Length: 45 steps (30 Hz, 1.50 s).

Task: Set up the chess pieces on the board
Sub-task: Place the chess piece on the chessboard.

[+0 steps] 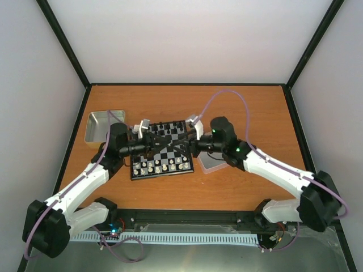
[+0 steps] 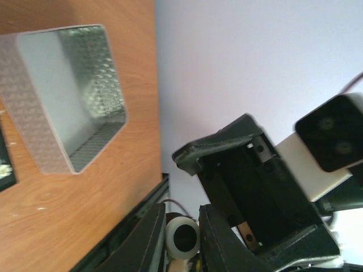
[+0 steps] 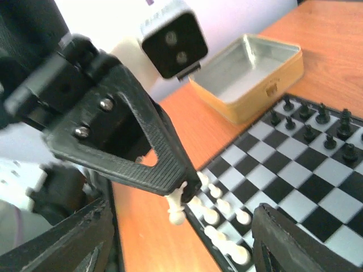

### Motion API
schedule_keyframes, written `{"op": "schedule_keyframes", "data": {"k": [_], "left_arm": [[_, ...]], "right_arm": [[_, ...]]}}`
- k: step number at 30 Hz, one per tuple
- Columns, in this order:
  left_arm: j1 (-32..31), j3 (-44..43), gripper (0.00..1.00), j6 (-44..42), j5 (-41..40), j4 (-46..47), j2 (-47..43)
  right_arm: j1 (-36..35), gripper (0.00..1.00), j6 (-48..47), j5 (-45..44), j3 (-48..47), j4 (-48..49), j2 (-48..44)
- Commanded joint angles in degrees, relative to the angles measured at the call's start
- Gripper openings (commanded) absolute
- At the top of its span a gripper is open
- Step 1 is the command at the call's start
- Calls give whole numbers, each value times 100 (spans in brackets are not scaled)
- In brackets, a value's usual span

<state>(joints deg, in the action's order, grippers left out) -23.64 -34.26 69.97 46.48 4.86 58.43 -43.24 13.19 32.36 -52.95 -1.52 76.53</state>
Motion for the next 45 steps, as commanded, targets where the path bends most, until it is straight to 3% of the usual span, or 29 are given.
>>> {"op": "schedule_keyframes", "data": {"k": [1,7,11,13,15,25,30,38,45], "left_arm": [[-27,-204,12,1033,120,821,-250],[-27,-413,13,1688,-177,1027,-413],[-27,-403,13,2054,-419,1179,-479],[-27,-379,13,2178,-461,1274,-473],[-27,-372,13,2249,-537,1324,-467],[-27,-374,14,2529,-625,1582,-472],[-27,-351,14,2581,-599,1651,-507],[-27,-327,14,2602,-593,1689,-458],[-27,-340,14,2587,-550,1697,-413]], "right_arm": [[6,68,2608,-405,844,2728,-583],[-31,67,4531,-750,1294,3964,-392],[-98,60,5128,-418,1297,4859,-104],[-142,50,5344,-298,1286,5306,46],[-181,49,5520,-245,1332,5699,149],[-237,50,5683,-222,1349,5713,284],[-239,60,5426,-474,1358,5057,229],[-253,40,5469,-185,1269,5596,389],[-255,30,5571,-173,1236,5818,469]]}}
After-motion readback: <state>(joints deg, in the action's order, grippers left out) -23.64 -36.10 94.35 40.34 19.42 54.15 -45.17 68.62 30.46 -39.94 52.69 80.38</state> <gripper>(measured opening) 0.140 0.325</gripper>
